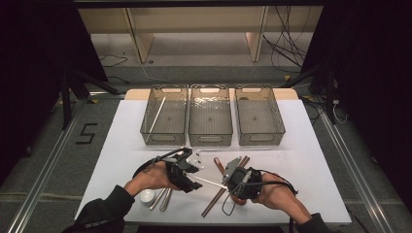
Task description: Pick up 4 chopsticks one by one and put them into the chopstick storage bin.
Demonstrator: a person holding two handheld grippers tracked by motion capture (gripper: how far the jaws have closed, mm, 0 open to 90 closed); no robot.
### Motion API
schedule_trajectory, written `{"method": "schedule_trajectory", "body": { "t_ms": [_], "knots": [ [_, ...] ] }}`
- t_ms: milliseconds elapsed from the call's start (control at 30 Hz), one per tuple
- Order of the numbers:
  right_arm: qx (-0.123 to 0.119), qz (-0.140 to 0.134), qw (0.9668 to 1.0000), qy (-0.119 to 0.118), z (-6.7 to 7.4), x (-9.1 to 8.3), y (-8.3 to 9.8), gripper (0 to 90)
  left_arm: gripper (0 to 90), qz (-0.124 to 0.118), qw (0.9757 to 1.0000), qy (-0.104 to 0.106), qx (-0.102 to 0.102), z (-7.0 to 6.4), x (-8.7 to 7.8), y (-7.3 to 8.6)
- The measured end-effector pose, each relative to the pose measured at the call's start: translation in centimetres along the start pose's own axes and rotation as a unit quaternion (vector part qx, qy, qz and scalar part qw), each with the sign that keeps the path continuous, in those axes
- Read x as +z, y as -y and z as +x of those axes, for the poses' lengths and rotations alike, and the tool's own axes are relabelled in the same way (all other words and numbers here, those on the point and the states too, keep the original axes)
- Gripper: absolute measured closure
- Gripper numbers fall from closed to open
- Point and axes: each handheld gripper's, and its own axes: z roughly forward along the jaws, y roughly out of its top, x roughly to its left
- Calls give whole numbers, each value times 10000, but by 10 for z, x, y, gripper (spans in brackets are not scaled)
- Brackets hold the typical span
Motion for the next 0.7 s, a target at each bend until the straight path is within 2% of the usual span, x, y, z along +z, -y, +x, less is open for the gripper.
{"method": "schedule_trajectory", "body": {
  "t_ms": [233, 400, 633, 700],
  "knots": [
    [-115, 1, 9999, -24, 4, 0, -3, 850, 591, 244, 9994, 55, 254, -2, 3, 0],
    [-220, 16, 9997, -60, 5, 0, -3, 850, 703, 290, 9989, 166, 338, -2, 4, 1],
    [-349, 76, 9993, -57, 8, 2, -3, 847, 775, 418, 9968, 466, 504, -3, 6, 2],
    [-449, 90, 9989, -96, 8, 3, -3, 843, 791, 444, 9957, 600, 557, -4, 6, 3]
  ]
}}
